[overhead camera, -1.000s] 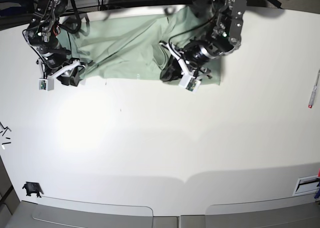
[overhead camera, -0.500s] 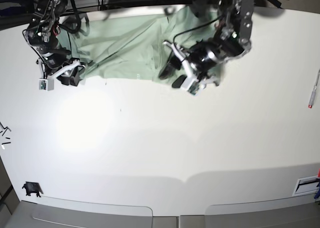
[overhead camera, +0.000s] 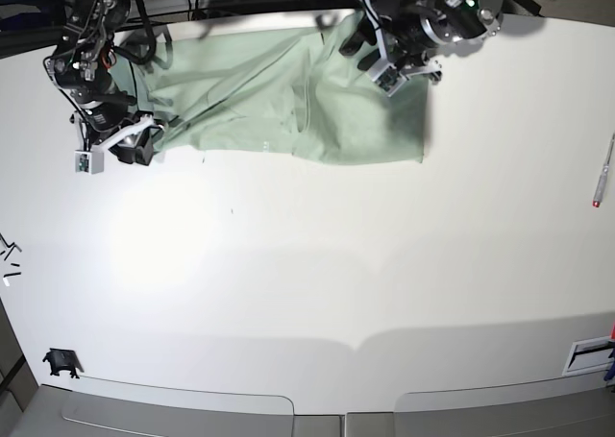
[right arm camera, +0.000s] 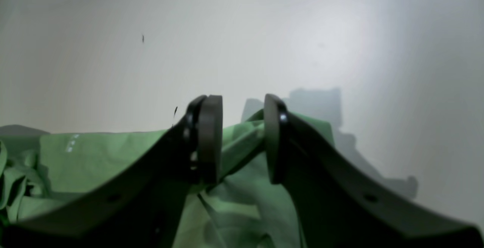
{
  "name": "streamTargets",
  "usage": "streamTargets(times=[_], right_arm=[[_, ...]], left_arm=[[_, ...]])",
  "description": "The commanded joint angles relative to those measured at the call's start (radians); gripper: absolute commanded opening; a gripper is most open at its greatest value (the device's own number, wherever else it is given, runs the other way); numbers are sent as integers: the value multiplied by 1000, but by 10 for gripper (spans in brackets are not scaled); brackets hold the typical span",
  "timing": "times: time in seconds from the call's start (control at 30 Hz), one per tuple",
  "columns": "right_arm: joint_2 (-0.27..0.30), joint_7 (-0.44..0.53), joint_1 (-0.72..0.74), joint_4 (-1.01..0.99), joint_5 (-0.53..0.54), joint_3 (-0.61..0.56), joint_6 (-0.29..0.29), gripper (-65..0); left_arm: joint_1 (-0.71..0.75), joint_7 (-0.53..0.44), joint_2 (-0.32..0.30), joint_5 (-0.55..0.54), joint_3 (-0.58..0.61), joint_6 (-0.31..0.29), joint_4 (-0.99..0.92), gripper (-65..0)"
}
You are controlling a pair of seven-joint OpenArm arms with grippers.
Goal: Fold the T-shirt properly
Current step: 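Lay the folded end down and pull the left gripper back along the shirt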
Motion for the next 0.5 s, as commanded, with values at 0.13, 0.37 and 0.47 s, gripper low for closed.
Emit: streamTargets(times=[0.13, 0.37, 0.47], right_arm=[[17, 26, 8, 15, 11, 5, 4, -476], [17, 26, 8, 15, 11, 5, 4, -476], [17, 26, 8, 15, 11, 5, 3, -476]], left_arm=[[30, -34, 2, -29, 3, -10, 19, -399], [43, -48, 2, 6, 3, -14, 19, -394], [43, -42, 2, -64, 3, -51, 34, -394]])
